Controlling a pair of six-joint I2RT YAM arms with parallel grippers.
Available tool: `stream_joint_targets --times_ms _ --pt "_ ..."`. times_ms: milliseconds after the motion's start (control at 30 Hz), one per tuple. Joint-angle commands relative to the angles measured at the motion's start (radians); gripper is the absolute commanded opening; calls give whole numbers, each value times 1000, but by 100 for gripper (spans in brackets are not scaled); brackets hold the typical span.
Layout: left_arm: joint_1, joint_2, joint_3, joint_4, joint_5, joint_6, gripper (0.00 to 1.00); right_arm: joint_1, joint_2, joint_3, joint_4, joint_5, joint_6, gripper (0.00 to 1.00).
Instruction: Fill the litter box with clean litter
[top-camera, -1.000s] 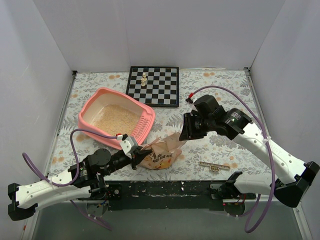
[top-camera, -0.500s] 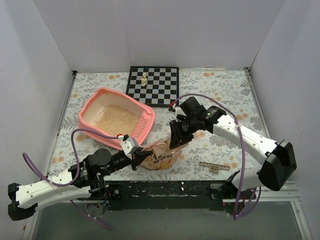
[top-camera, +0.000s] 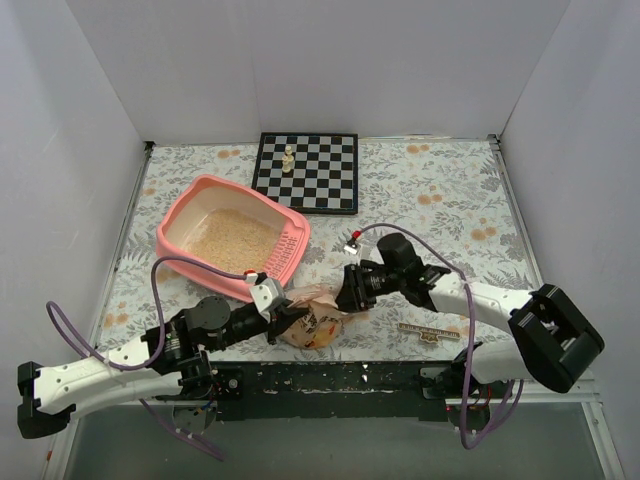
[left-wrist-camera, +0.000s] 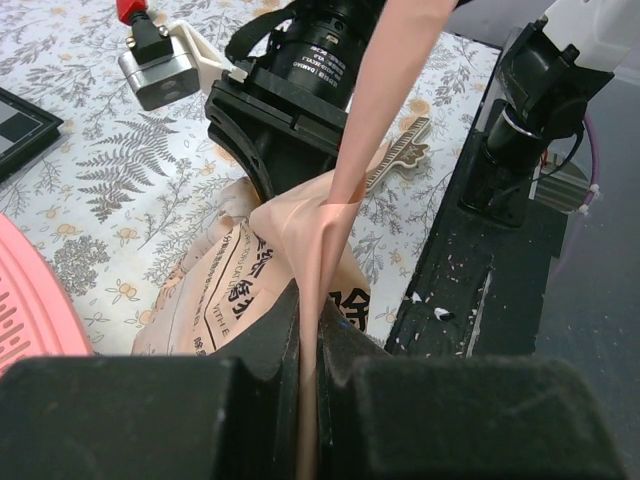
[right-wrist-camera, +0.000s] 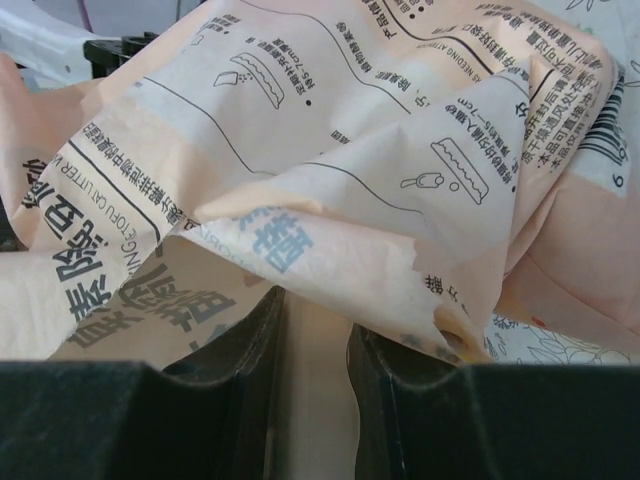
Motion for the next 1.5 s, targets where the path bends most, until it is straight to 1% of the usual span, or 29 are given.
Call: stream_joint_targets --times_ms 0,33,67,100,200,300,433,600,700,733,767,1067,1133,1333,1433,1467 --pt "-2 8 50 88 11 11 0 15 -65 -172 491 -58 260 1" --pt "-2 14 50 88 8 12 0 13 -75 -212 610 -42 303 1" --pt "-2 19 51 87 5 12 0 13 -85 -259 666 -24 352 1" --pt "-2 24 53 85 4 12 0 13 -92 -295 779 -13 392 1" --pt "-2 30 50 88 7 11 0 13 -118 -391 961 34 478 1" --pt "-2 41 50 88 8 14 0 9 -152 -456 1020 77 503 1" --pt "-2 56 50 88 16 19 0 -11 -187 -513 1085 79 541 1" --pt "-2 62 47 95 17 28 0 -49 -269 -586 1089 79 572 1" --pt "-2 56 36 110 14 31 0 -97 -345 -612 1048 62 580 1" --pt "-2 54 31 116 14 31 0 -115 -377 -658 1026 55 578 1" --pt "-2 54 28 122 17 35 0 -129 -407 -666 997 48 580 1" --pt "-2 97 21 136 45 37 0 -260 -736 -703 624 -7 541 1" --pt "-2 99 19 134 43 39 0 -284 -787 -723 578 -19 546 1" --pt "-2 100 14 136 43 42 0 -318 -927 -769 428 -21 567 1" --pt "-2 102 11 136 45 42 0 -324 -993 -774 319 -2 569 1" --pt "-2 102 11 163 45 42 0 -324 -1014 -775 293 4 575 1"
